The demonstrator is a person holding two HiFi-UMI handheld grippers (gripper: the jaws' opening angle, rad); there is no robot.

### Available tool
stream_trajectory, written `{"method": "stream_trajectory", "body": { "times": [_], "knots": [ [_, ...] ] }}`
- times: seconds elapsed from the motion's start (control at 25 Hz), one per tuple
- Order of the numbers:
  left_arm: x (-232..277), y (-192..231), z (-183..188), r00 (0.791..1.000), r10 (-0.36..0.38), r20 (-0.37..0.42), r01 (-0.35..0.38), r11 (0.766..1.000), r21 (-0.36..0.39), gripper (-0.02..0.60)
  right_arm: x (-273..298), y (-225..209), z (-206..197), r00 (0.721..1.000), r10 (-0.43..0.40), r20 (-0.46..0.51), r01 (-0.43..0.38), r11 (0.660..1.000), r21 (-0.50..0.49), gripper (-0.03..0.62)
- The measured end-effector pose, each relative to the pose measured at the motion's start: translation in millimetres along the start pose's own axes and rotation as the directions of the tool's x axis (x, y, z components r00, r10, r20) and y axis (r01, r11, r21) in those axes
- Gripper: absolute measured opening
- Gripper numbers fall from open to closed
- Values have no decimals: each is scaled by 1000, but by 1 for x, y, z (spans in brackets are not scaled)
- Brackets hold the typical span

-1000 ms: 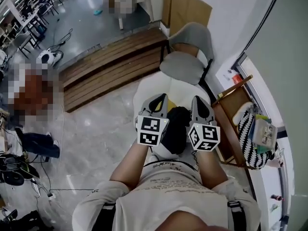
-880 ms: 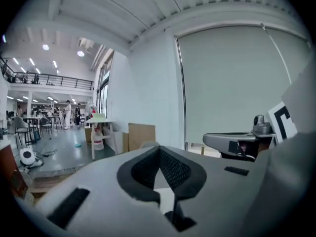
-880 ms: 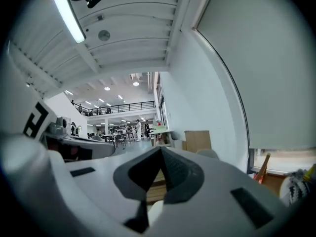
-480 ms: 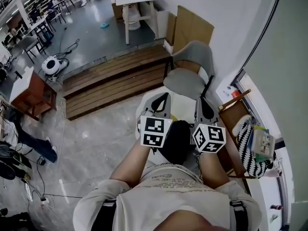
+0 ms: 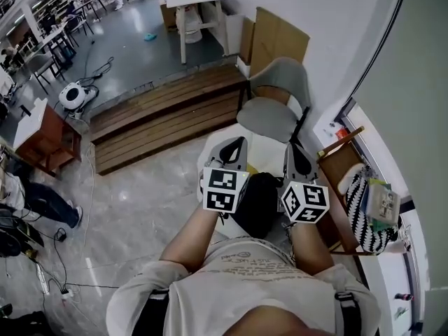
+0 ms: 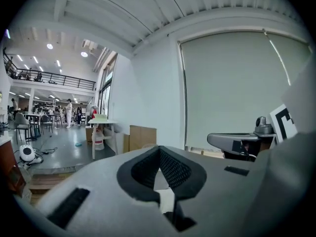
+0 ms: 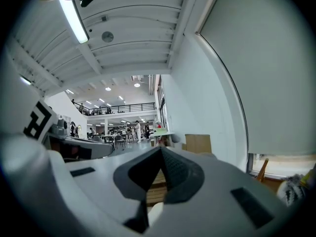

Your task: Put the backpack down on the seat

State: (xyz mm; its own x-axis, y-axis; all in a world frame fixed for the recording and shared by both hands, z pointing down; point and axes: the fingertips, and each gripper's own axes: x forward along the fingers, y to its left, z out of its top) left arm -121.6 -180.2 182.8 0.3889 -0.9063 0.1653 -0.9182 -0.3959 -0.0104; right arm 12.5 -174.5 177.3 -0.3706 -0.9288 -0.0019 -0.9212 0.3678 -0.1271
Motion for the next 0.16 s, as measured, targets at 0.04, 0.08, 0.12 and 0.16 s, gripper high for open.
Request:
{"method": "stream_trajectory", "body": {
  "times": [0.04,0.08,0.12,0.16],
  "knots": [
    [1,-1,-2,1000,-5,-5,5,1000,-4,20,0,0,-1,1000,1,-3,-1,1000,2,26],
    [2,-2,-4,1000,-10,-10,10,1000,-8,20,-1,-1,-2,1000,1,-7,-1,1000,3,26],
    [2,-3,-6,1000,-15,-14,15,1000,-11,20,-1,-1,-3,1000,2,-11,-2,1000,5,26],
    [2,-5,-8,1000,-20,-19,20,1000,-14,20,-2,-1,-5,1000,3,-15,-3,1000,7,26]
  ]
}}
